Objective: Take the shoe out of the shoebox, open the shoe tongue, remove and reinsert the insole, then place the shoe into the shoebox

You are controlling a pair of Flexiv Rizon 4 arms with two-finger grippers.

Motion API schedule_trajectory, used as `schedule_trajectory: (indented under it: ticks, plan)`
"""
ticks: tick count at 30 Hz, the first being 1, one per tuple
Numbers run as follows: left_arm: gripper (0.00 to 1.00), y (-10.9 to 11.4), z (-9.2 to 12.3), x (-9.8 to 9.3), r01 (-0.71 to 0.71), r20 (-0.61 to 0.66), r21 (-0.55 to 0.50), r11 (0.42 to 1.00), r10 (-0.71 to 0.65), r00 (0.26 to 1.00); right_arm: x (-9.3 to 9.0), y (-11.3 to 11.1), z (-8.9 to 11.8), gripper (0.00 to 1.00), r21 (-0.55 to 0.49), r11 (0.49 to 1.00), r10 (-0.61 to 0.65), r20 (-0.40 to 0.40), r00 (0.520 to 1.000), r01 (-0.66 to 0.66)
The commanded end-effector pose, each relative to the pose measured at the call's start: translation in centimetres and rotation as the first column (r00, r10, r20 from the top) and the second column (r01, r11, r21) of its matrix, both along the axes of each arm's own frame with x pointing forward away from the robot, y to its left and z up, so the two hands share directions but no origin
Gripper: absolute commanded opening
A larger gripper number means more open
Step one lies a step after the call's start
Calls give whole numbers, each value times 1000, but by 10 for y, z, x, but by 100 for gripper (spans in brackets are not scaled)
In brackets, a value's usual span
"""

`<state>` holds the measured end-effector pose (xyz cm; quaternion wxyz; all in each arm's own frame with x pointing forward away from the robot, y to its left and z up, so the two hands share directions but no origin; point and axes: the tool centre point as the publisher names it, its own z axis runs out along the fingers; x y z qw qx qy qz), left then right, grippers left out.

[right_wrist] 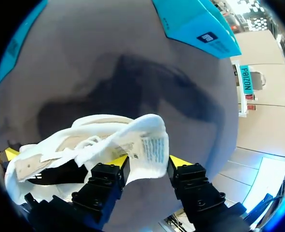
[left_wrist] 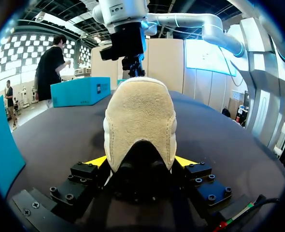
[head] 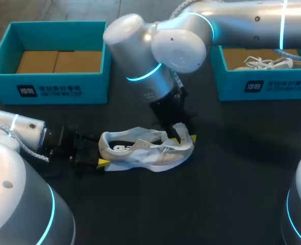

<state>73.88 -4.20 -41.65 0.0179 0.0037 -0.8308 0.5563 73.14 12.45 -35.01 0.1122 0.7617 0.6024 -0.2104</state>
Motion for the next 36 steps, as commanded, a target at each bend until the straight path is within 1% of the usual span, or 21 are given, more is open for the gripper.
schedule_trajectory:
  ticks: [1,3,5,7,11,12,14,18,20,25,27,28,29,30,36]
  plan:
    - [0,0,-4,0,0,0,2,1000,0,1000,-4,-3,-9,55,-9,997,-80,33,996,81]
    - [0,0,-4,0,0,0,2,1000,0,1000,-3,-4,-11,54,-5,997,-83,28,996,83]
    - [0,0,-4,0,0,0,2,1000,0,1000,-3,-4,-11,57,-4,997,-83,26,996,83]
    - [0,0,-4,0,0,0,2,1000,0,1000,-3,-3,-6,57,-8,997,-82,28,996,82]
    - [0,0,-4,0,0,0,2,1000,0,1000,-3,0,6,63,-20,998,-66,45,997,67]
    - [0,0,-4,0,0,0,2,1000,0,1000,-2,2,8,63,-23,998,-61,49,997,62]
    - [0,0,-4,0,0,0,2,1000,0,1000,-1,5,14,71,-25,999,-44,64,997,46]
    - [0,0,-4,0,0,0,2,1000,0,1000,3,10,28,76,-43,999,-15,86,996,19]
    - [0,0,-4,0,0,0,2,1000,0,1000,5,13,34,76,-44,999,5,101,995,-1]
    - [0,0,-4,0,0,0,2,1000,0,1000,11,21,51,74,-52,997,59,134,989,-53]
    - [0,0,-4,0,0,0,2,1000,0,1000,15,25,60,59,-67,994,91,146,985,-82]
    - [0,0,-4,0,0,0,2,1000,0,1000,16,26,63,59,-73,993,103,150,983,-93]
    - [0,0,-4,0,0,0,2,1000,0,1000,20,28,69,53,-78,990,129,160,979,-118]
    - [0,0,-4,0,0,0,2,1000,0,1000,22,29,73,50,-91,987,142,160,977,-129]
    - [0,0,-4,0,0,0,2,1000,0,1000,38,36,94,48,-133,965,247,178,953,-225]
